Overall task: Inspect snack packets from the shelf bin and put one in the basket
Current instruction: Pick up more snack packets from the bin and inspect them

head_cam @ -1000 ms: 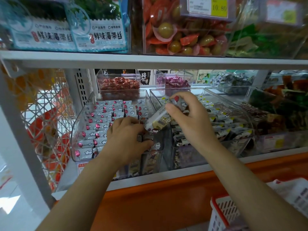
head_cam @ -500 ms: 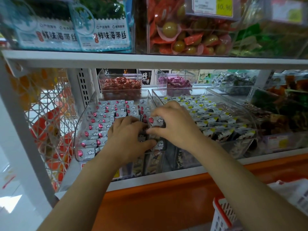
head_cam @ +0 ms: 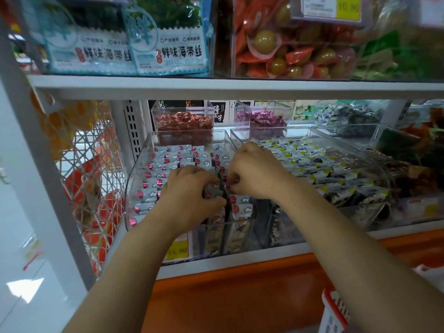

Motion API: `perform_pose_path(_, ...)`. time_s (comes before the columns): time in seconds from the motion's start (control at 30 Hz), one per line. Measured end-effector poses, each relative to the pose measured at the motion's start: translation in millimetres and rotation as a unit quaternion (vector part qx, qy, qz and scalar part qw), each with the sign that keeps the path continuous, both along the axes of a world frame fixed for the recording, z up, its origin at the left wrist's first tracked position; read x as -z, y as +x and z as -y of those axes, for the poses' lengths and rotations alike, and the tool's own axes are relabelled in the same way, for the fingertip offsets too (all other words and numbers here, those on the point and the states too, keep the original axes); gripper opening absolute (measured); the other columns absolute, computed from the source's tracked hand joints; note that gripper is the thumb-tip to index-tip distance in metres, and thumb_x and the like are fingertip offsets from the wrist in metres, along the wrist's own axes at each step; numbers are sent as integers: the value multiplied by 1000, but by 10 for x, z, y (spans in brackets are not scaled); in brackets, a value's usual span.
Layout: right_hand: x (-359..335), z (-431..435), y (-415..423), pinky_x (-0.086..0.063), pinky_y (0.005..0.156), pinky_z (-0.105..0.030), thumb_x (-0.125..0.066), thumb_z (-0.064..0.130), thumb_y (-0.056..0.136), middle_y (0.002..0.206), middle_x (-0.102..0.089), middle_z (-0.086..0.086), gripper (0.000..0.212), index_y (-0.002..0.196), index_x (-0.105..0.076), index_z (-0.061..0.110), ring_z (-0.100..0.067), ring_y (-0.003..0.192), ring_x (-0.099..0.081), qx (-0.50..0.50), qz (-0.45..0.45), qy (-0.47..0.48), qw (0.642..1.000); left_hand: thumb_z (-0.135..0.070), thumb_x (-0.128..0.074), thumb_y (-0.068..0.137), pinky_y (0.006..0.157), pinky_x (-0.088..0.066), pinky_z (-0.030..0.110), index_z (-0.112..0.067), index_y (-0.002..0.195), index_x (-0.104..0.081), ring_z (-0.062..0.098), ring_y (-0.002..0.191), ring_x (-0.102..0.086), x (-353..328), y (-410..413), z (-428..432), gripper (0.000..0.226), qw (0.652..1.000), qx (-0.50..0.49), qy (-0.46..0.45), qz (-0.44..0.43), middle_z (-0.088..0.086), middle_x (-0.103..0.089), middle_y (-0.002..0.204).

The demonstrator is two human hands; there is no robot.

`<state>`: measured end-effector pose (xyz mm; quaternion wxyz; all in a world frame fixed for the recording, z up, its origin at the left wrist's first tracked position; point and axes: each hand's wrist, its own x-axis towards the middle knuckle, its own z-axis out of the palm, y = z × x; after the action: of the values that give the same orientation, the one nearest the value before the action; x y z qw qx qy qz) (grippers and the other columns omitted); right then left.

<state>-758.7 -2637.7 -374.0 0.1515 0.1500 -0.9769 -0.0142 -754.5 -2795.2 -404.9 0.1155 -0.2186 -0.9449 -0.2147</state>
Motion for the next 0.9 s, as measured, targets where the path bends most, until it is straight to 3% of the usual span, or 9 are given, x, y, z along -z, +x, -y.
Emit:
perform_pose_path(0.13, 49, 19, -56, -34, 94, -38, -63, 16, 84, 99, -61, -1, 3, 82, -63, 18, -22, 118, -37, 4, -17, 1, 1000, -37, -63, 83, 105, -29, 34, -25, 124, -58, 25, 124, -38, -16, -14, 60, 43, 1000, 0, 12, -7, 2, -50, 132)
perform_pose_path(0.23, -9, -20, -3, -43, 86, -36, -55, 8, 88, 95, -61, -4, 7, 83, -59, 13, -23, 106, -50, -18, -17, -139, 990, -31, -61, 86, 104, -34, 36, -23, 121, -60, 24, 121, -40, -43, 1, 77, 36, 999, -5, 42, -15, 2, -52, 128)
perform_pose_path(0.33, -64, -66, 150, -47, 71, -40, -50, 6, 92, 86, -58, -9, 4, 89, -53, 6, -24, 80, -57, -36, -91, -339, 936, -20, -57, 89, 98, -33, 26, -19, 116, -64, 17, 114, -45, -72, 37, 68, 27, 994, -8, 92, -50, 0, -56, 121)
perform_pose_path(0.4, -72, -131, 242, -43, 66, -36, -50, 7, 93, 82, -55, -9, 7, 87, -48, 7, -23, 75, -54, -36, -167, -385, 907, -17, -55, 91, 83, -34, 20, -17, 112, -66, 10, 98, -47, -97, 75, 53, 24, 989, -23, 133, -64, -2, -57, 112)
perform_pose_path(0.47, -74, -189, 322, -40, 62, -27, -50, 7, 94, 78, -51, -3, 10, 85, -46, 9, -12, 70, -50, -28, -214, -424, 879, -17, -54, 92, 66, -37, 15, -18, 113, -64, 3, 83, -49, -118, 112, 39, 24, 982, -38, 178, -49, -6, -55, 104)
perform_pose_path(0.57, -29, -243, 404, -47, 60, -24, -48, 7, 95, 79, -53, -4, 12, 84, -45, 11, -7, 66, -51, -3, -185, -533, 826, -22, -52, 94, 59, -42, 10, -19, 115, -61, -2, 76, -55, -130, 176, 4, 24, 968, -13, 251, 22, -10, -60, 94)
perform_pose_path(0.67, 57, -232, 473, -56, 60, -29, -47, 8, 96, 84, -57, -3, 7, 89, -49, 8, -7, 64, -59, 12, -78, -658, 749, -20, -48, 95, 61, -57, 23, -14, 92, -64, 12, 71, -66, -145, 264, -27, 18, 929, 32, 346, 128, -1, -68, 81)
perform_pose_path(0.77, 108, -232, 513, -58, 61, -29, -49, 8, 95, 78, -63, 2, 13, 83, -53, 6, -3, 59, -62, -8, -19, -724, 689, -18, -48, 95, 58, -56, 21, -14, 87, -65, 11, 69, -69, -139, 288, -20, 19, 878, 38, 437, 191, 5, -70, 78)
perform_pose_path(0.9, 115, -289, 559, -54, 54, -22, -55, 14, 92, 73, -67, 2, 19, 76, -61, 4, -6, 55, -60, -41, 33, -748, 662, -21, -53, 92, 54, -51, 17, -7, 91, -65, 13, 59, -66, -155, 266, 5, 19, 780, 30, 561, 275, 10, -69, 70)
